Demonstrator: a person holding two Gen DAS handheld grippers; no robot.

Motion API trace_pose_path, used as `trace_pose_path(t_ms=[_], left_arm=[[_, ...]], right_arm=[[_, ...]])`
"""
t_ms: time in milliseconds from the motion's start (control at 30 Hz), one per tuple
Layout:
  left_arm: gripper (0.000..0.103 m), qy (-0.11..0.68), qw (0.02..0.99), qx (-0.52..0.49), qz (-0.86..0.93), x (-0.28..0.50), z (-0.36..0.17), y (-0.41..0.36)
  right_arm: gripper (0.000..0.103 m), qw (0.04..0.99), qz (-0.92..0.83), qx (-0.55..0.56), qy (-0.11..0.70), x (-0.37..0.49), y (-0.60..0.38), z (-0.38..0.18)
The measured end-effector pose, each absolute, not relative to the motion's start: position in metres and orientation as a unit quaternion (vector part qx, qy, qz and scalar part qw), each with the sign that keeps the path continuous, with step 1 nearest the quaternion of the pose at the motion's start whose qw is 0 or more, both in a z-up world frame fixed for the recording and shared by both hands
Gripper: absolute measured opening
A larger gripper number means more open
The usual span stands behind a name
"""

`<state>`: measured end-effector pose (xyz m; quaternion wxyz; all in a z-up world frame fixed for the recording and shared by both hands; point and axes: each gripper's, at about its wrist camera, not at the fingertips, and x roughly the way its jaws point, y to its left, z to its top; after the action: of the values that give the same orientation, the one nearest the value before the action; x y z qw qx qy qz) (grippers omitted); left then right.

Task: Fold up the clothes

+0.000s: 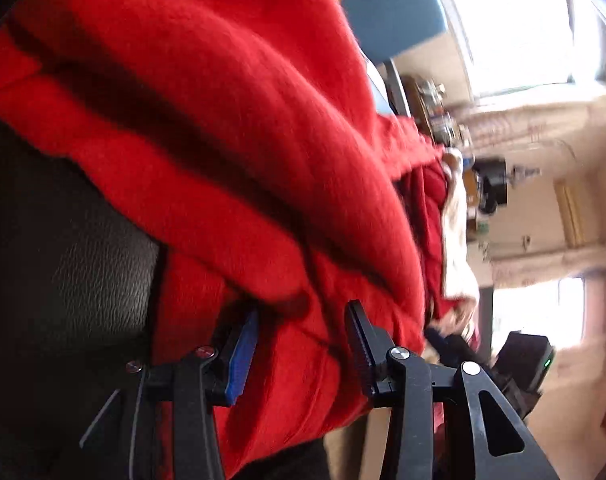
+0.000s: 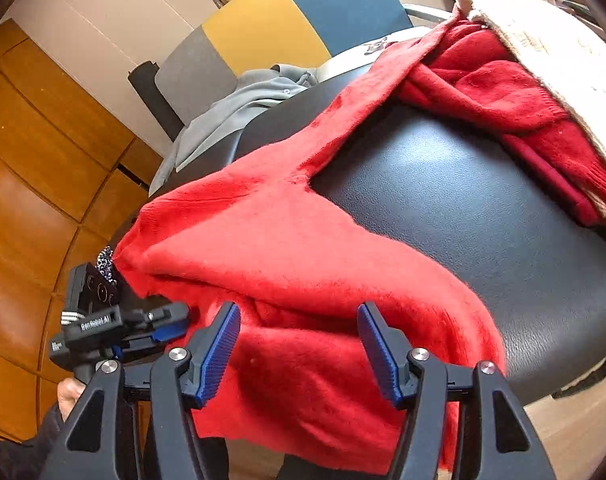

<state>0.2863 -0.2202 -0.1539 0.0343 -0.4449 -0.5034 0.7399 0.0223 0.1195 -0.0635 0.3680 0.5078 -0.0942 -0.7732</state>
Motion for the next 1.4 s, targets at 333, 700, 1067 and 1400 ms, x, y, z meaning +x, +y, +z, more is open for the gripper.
trace_pose_path(t_ms=[333, 700, 1067, 1400], left_arm=[[0.004, -0.478, 0.009, -0.419, 0.772, 0.295, -0.136, -0.235], [0.000, -0.449, -0.144, -0.253, 0.845, 0.508, -0.029, -0.363], [0.047, -0.517, 0.045, -0.377, 0.767, 0.424, -0.111, -0.281], [0.006, -0.481, 0.019, -0.433, 0.762, 0.349, -0.127, -0.225]], right_arm=[[0.063, 0.357, -0.771, 0.526, -0.039, -0.010, 0.062, -0.093], [0.063, 0.351, -0.762, 0.531, -0.122, -0.023, 0.075, -0.124], [0.068, 0.341, -0.785, 0.512, -0.069, -0.020, 0.053, -0.118], [0.068, 0.364, -0.798, 0.476, -0.074, -0.012, 0.065, -0.121]])
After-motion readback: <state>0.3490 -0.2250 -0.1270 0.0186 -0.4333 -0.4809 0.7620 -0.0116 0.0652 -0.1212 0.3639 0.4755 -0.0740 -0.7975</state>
